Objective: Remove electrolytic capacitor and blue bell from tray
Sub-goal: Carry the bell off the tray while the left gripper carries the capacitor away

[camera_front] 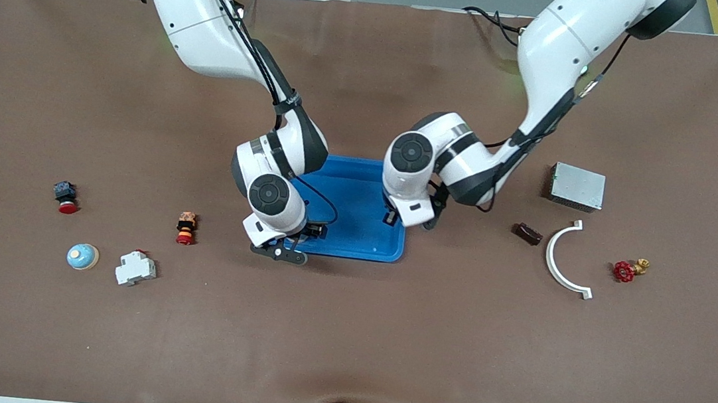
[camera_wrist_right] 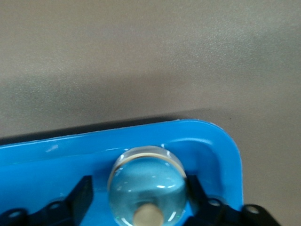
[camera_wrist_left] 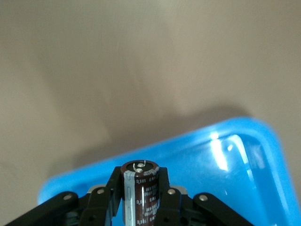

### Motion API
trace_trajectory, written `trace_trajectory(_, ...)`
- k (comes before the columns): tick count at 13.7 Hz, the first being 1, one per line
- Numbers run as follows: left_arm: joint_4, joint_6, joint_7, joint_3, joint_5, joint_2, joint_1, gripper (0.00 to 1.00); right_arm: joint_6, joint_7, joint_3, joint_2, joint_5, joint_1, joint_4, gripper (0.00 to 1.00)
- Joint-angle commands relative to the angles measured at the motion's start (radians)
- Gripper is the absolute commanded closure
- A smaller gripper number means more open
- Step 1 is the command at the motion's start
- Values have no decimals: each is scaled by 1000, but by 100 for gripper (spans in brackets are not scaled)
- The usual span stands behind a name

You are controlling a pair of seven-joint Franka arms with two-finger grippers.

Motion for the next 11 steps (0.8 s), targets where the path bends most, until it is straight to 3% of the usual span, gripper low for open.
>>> trace_trajectory(1,-21,-89,125,-13,-17,-102,49,100,-3,-4,-9,-3,6,10,2,81)
trace_trajectory(2,-21,-128,192,-11,-31,-128,69,100,-6,-4,-9,-5,6,10,2,95)
trace_trajectory(3,-21,-161,257,-13,-43,-148,103,100,-6,-7,-9,-8,6,10,2,100)
trace_trajectory(5,-22,-224,389,-11,-46,-183,173,100,-22,-9,-9,-32,6,5,6,100)
trace_trajectory(8,-22,-277,605,-11,-46,-214,316,100,-282,-70,-18,-173,3,-25,28,100)
trace_trajectory(11,-22,-278,766,-8,-31,-208,442,100,-484,-298,-27,-333,-51,-134,26,100)
